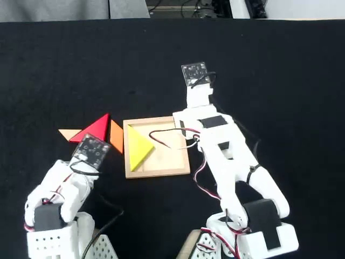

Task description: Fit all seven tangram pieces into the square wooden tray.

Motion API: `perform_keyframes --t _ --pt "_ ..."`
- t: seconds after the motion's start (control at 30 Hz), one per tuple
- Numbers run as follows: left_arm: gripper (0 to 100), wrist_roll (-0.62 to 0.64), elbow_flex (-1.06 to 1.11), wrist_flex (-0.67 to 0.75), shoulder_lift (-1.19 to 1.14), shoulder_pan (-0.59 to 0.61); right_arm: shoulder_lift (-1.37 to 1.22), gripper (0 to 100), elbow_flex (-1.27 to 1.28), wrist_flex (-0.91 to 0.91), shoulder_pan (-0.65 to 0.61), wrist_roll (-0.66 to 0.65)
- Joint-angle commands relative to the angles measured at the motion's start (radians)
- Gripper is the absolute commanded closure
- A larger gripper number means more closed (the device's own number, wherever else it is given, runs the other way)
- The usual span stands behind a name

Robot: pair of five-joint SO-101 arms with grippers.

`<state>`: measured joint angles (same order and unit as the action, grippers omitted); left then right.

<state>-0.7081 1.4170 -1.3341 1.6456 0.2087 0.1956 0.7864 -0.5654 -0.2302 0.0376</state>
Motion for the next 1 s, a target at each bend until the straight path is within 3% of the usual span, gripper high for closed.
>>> perform_keyframes --t 0.0,0.23,0.43,0.53,0.67,0.8,0.97 --pt "87 -0.074 -0.232 -0.017 -0.219 -0.048 0.002 83.2 0.001 0.032 0.017 -0.008" --pt "87 -0.08 -0.587 0.029 -0.775 -0.054 0.002 83.0 -0.002 0.032 0.037 -0.009" --pt "87 -0.08 -0.774 0.034 -1.169 -0.134 0.001 82.9 -0.002 0.032 0.037 -0.009" --pt "85 -0.083 -0.82 0.077 -1.287 -0.154 0.001 82.9 -0.001 0.032 0.037 -0.009" --pt "73 -0.081 -0.871 0.14 -1.422 -0.145 0.001 82.9 -0.001 0.034 0.037 -0.025" --pt "73 -0.087 -0.926 0.242 -1.524 -0.117 0.001 83.0 0.004 0.054 0.037 -0.087" --pt "73 -0.198 -1.02 0.25 -1.637 -0.082 0.001 83.0 0.033 0.109 0.035 -0.098"
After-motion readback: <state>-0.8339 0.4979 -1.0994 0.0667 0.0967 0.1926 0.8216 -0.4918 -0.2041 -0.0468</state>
